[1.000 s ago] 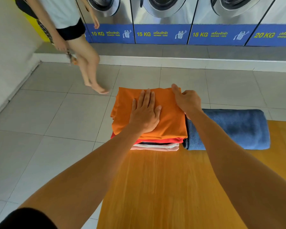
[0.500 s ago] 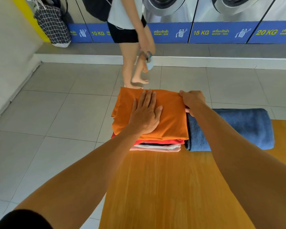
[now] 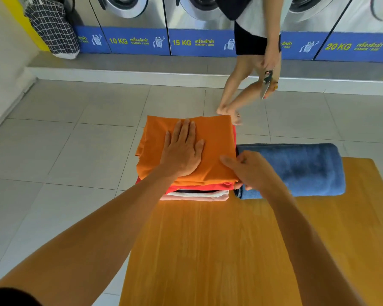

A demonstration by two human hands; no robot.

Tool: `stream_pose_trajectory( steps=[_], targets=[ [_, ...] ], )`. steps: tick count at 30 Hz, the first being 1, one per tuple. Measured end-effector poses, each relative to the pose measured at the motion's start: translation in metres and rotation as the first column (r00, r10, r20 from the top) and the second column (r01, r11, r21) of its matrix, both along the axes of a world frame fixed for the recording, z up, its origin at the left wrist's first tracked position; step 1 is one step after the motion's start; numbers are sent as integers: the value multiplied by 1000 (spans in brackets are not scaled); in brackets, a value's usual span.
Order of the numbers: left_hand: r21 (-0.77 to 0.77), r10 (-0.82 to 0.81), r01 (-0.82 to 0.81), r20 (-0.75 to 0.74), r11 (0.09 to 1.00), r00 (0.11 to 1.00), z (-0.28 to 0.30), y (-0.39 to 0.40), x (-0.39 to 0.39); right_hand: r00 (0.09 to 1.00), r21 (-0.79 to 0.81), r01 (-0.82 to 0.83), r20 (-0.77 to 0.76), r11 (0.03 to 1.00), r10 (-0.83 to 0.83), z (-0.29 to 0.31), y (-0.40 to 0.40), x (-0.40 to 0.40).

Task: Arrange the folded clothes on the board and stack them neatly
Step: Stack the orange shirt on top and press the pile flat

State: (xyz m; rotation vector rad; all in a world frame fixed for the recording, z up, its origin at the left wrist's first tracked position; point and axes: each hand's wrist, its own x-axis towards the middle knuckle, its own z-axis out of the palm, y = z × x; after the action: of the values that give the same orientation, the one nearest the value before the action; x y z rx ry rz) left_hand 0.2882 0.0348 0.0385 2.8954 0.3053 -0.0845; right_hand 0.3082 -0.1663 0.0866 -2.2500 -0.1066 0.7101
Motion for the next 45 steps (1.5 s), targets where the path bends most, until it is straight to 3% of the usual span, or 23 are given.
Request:
stream_pose_trajectory(
  steps=[3,7,10,14,22,25,27,30,32,35,38,41,45],
  targets=[
    [6,-2,2,-72,1000,997,7,0,3,993,215,68,-109,974,-45,-15,-12,-24],
    [64,-65,67,-27,996,998,20,-14,3,986,309,142,-128,940,-106,-15,-21,-34],
    [13,-189,189,62,982,980,27,-37,9,979,333,181,-149,925,-138,-18,-17,-41],
    [-86,-210,207,-34,975,977,27,-55,31,977,346,212,-108,914,-186,-22,-18,-51],
    [-27,-215,213,-122,977,969,25,-55,43,972,304,235,-74,923,-223,-18,-18,-57],
    [-88,-226,215,-148,973,963,30,-51,43,990,170,144,-25,975,-142,-6,-29,-57],
    [-152,-232,214,-117,965,966,34,-46,41,984,128,168,40,977,-175,6,-40,-59],
    [-194,-163,164,22,967,986,41,-23,33,930,174,267,210,948,-300,32,-38,-55],
    [-193,-25,48,122,980,992,48,3,28,897,189,248,325,950,-299,46,-18,-45],
    [-145,188,-154,255,977,948,58,47,18,842,162,89,515,983,-161,46,29,-27],
    [-138,350,-324,260,936,900,66,71,1,754,12,-182,643,983,132,29,74,-4],
    [-171,440,-415,144,894,887,64,81,-21,765,-254,-308,507,917,398,9,104,14],
    [-127,415,-431,-135,894,900,54,82,-48,749,-421,-325,432,847,502,-30,113,19]
  ],
)
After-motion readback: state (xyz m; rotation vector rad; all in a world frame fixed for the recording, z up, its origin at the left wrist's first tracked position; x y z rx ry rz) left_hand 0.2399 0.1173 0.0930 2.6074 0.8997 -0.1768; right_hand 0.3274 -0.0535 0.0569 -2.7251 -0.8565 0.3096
